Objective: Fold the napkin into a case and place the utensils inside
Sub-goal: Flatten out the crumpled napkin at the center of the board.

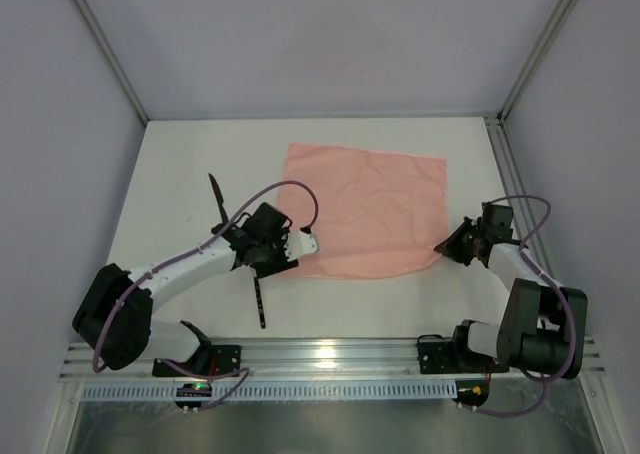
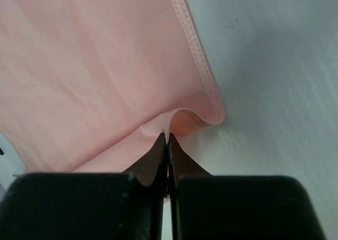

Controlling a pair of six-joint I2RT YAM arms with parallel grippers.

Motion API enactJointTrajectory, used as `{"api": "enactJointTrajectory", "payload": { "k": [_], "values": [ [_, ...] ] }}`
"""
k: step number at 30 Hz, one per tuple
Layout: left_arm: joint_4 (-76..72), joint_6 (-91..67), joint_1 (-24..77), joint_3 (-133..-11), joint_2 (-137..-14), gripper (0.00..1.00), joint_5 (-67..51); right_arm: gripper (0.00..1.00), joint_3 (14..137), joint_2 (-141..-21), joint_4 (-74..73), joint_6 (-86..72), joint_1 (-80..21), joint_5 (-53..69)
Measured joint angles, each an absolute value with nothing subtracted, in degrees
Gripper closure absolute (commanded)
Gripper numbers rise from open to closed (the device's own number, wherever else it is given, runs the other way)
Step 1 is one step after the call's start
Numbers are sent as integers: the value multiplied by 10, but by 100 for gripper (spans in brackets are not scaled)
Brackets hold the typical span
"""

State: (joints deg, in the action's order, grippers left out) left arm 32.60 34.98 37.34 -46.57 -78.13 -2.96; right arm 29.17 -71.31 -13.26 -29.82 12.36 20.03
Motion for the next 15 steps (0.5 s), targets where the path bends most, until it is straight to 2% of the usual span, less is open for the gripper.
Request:
{"api": "enactJointTrajectory", "payload": {
  "k": [5,10,15],
  "values": [
    [320,336,433,-463,-774,49,-9,96,313,-763,-127,-292,149,201],
    [310,333,470,-447,-790,62,16,96,314,-792,-115,-288,149,208],
    [311,337,503,-420,-799,62,39,96,317,-795,-112,-286,149,208]
  ]
}}
